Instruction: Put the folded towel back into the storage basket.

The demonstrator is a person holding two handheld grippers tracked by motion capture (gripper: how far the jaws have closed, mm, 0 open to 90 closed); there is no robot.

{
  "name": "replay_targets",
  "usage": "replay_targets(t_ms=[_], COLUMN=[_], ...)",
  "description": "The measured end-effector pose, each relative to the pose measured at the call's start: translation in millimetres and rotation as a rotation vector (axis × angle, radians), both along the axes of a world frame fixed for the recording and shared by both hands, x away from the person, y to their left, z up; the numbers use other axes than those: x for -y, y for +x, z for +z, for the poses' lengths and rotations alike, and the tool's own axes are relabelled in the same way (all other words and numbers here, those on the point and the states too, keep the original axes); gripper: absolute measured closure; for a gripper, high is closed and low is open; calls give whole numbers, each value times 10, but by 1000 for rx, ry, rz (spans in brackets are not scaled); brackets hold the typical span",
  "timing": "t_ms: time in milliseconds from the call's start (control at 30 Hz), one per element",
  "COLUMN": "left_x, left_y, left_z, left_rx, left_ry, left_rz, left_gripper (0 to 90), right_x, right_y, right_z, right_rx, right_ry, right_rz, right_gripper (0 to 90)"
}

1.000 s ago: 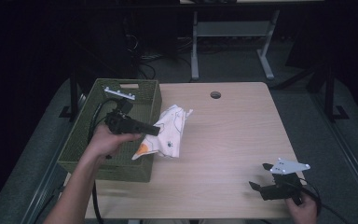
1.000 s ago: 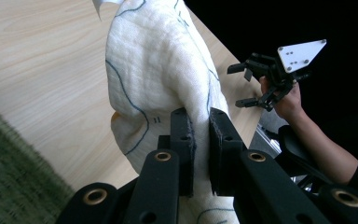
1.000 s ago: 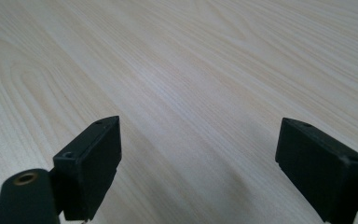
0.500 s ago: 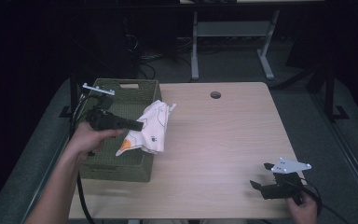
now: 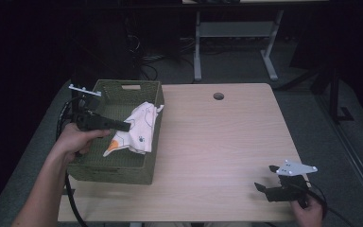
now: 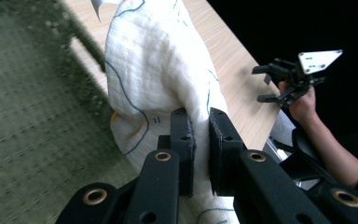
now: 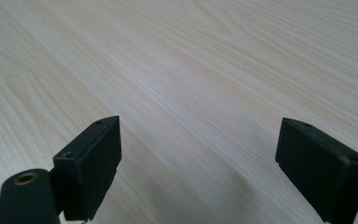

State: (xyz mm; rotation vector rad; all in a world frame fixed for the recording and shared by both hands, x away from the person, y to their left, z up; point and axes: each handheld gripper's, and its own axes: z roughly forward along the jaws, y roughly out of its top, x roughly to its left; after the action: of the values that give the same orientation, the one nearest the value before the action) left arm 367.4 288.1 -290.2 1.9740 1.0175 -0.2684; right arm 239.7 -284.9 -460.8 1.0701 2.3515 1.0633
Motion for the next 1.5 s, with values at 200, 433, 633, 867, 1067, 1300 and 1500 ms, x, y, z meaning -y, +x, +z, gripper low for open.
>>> replay_targets(t_ms=[200, 433, 633, 867, 1067, 1300, 1500], left_x=[-144, -180, -241, -239, -204, -126, -60], left_y=[67, 165, 245, 345, 398, 439, 426], left_z=[-59, -156, -270, -449, -551, -679, -752], left_rx=[-17, -34, -59, -93, -104, -73, 27], left_ry=[23, 68, 89, 153, 219, 366, 528], left_rz=[28, 28, 48, 51, 46, 25, -3], left_gripper=[830, 830, 829, 830, 829, 829, 819], right_x=[8, -4, -1, 11, 16, 29, 33], right_y=[3, 5, -1, -2, 3, 9, 12], right_z=[-4, 0, -7, -13, -15, -13, -13], right_rx=[-2, 1, -2, -7, -5, -1, 0], right_ry=[-3, -5, -5, -2, -2, -3, -1], right_rz=[-5, -10, -11, -18, -16, -13, -14], right_gripper=[138, 138, 138, 138, 138, 138, 138])
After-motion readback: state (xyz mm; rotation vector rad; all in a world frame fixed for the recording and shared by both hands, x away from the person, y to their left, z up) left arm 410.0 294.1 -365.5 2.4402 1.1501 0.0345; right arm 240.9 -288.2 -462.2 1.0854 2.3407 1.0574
